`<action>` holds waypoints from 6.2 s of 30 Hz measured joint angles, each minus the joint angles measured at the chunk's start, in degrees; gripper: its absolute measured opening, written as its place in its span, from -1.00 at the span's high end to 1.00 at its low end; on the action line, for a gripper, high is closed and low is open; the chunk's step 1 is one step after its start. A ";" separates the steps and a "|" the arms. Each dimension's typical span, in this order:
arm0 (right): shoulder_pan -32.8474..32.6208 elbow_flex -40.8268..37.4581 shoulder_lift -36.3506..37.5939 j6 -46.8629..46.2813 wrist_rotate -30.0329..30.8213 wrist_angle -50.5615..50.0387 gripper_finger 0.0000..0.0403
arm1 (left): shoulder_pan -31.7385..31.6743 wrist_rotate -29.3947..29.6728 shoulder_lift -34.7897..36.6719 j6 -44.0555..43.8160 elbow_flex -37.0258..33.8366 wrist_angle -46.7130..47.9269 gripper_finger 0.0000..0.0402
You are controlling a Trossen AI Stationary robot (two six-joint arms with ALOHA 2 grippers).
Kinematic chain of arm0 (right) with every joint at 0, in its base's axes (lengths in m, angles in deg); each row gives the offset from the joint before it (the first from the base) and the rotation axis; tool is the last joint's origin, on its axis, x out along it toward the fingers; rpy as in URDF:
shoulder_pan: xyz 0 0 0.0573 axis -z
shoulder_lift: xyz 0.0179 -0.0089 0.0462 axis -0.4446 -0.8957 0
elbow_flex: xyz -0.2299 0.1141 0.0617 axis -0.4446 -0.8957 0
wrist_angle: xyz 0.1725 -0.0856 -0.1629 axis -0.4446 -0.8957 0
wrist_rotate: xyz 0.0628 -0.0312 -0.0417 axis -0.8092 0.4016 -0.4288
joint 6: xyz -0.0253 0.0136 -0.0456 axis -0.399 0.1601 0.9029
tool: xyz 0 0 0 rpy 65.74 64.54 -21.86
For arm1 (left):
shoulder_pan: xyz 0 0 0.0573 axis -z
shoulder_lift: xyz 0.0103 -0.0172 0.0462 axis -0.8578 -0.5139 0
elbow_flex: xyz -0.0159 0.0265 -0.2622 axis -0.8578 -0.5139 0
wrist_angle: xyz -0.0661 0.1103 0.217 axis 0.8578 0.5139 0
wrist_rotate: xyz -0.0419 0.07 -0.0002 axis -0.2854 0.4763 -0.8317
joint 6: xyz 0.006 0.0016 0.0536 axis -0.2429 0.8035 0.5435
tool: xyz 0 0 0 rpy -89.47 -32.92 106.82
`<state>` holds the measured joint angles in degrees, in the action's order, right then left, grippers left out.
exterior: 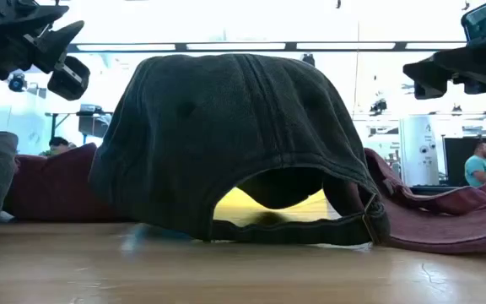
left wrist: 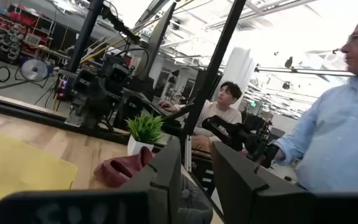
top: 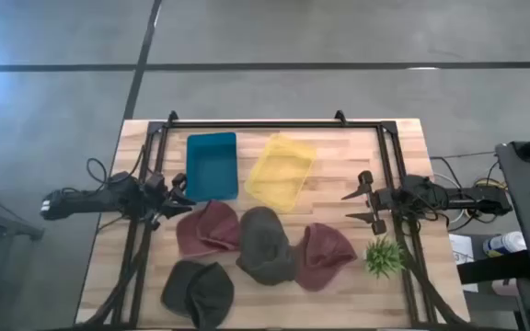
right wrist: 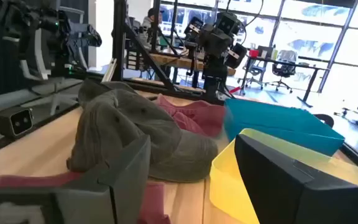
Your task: Pick & Place hat
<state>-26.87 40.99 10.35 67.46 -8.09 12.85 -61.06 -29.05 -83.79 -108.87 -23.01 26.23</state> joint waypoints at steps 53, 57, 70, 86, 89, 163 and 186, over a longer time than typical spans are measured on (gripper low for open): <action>-0.13 46.06 -64.81 -43.58 -9.46 -32.67 -0.13 | 0.01 -0.01 -0.03 0.00 0.00 0.07 0.58; -0.11 57.83 -76.38 -25.92 -7.28 -46.65 -0.13 | 0.00 -0.01 -0.03 0.00 0.00 0.11 0.58; -5.78 80.12 -102.43 9.48 -7.06 -58.93 -0.13 | 0.01 0.00 -0.03 0.00 -0.02 0.11 0.58; -8.57 80.14 -111.82 4.43 -12.06 -54.31 0.17 | 0.01 0.01 -0.36 0.00 0.00 0.48 0.58; -9.18 80.21 -112.08 3.31 -12.73 -55.46 0.50 | 0.00 0.00 -0.40 0.00 -0.01 0.46 0.58; 9.86 55.39 -89.30 59.72 35.71 -4.32 0.43 | 0.00 0.00 -1.21 0.00 -0.02 2.77 0.58; 7.09 53.46 -85.65 38.02 30.39 -22.39 0.26 | -0.01 0.00 -1.47 -0.01 -0.02 2.97 0.58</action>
<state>-19.78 94.45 -75.30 105.48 22.30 -9.54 -61.07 -29.05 -85.27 -108.87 -23.02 29.20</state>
